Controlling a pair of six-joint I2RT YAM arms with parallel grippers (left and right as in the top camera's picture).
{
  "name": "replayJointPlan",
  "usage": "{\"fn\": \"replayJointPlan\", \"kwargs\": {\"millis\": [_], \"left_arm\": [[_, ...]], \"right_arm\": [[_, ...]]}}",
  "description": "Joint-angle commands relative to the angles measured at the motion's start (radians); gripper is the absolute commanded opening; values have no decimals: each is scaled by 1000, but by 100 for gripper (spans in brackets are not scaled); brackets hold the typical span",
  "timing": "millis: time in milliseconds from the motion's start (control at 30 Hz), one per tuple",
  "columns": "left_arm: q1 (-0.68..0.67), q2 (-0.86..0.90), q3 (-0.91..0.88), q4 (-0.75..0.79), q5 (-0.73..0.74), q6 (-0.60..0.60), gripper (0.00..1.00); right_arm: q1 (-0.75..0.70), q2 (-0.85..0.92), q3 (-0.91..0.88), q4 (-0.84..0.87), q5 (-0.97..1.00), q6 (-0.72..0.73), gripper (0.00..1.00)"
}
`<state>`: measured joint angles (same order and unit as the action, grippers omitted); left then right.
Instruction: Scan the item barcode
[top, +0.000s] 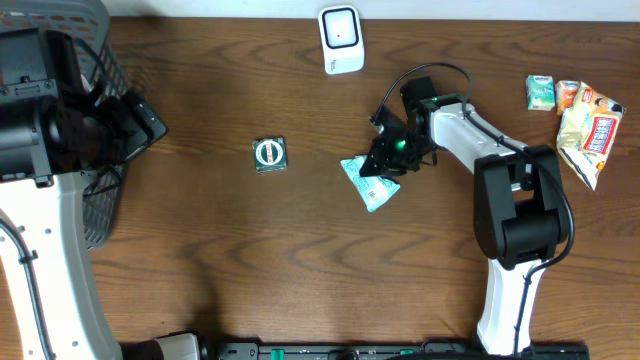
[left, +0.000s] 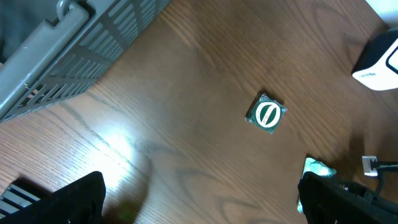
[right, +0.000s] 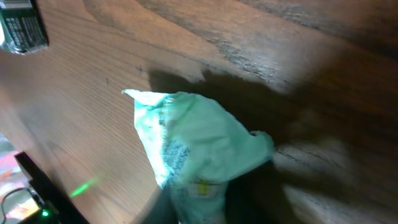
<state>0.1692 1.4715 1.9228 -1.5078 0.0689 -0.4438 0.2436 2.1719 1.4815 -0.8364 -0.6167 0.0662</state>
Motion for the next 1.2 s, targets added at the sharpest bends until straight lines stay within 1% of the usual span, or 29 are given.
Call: {"fn": "replayJointPlan", "kwargs": {"millis": [0, 100, 233, 300, 333, 467, 533, 667, 767, 900, 1000, 1067, 1100, 1133, 1167], "left_arm": [[5, -2, 5, -2, -7, 9, 98], [5, -2, 5, -2, -7, 9, 98], [5, -2, 5, -2, -7, 9, 98], [5, -2, 5, -2, -7, 9, 98], [5, -2, 5, -2, -7, 9, 98], [5, -2, 5, -2, -7, 9, 98], [5, -2, 5, -2, -7, 9, 98], [5, -2, 5, -2, -7, 9, 98], [5, -2, 5, -2, -7, 9, 98], [5, -2, 5, -2, -7, 9, 98], [5, -2, 5, -2, -7, 9, 98], [5, -2, 5, -2, -7, 9, 98], [5, -2, 5, -2, -7, 10, 98], [5, -2, 5, -2, -7, 9, 98], [5, -2, 5, -2, -7, 9, 98]], "right_arm": [[0, 6, -17, 6, 18, 8, 1], [-23, -3, -4, 12, -76, 8, 1], [-85, -70, 40, 35, -225, 13, 1], [-109, -121, 45, 70, -259, 57, 1], [-124, -176, 45, 110, -269, 108, 1], [-124, -293, 45, 189, -285, 209, 1], [-106, -365, 45, 235, -287, 291, 1], [-61, -433, 45, 282, -280, 334, 1], [-33, -438, 45, 284, -260, 360, 1], [-19, -436, 44, 285, -243, 360, 1], [-15, -436, 44, 278, -175, 360, 1], [-5, -436, 44, 255, -72, 360, 1], [8, -436, 43, 231, 47, 359, 1], [15, -435, 43, 217, 120, 359, 1], [35, -435, 41, 185, 306, 359, 1]]}}
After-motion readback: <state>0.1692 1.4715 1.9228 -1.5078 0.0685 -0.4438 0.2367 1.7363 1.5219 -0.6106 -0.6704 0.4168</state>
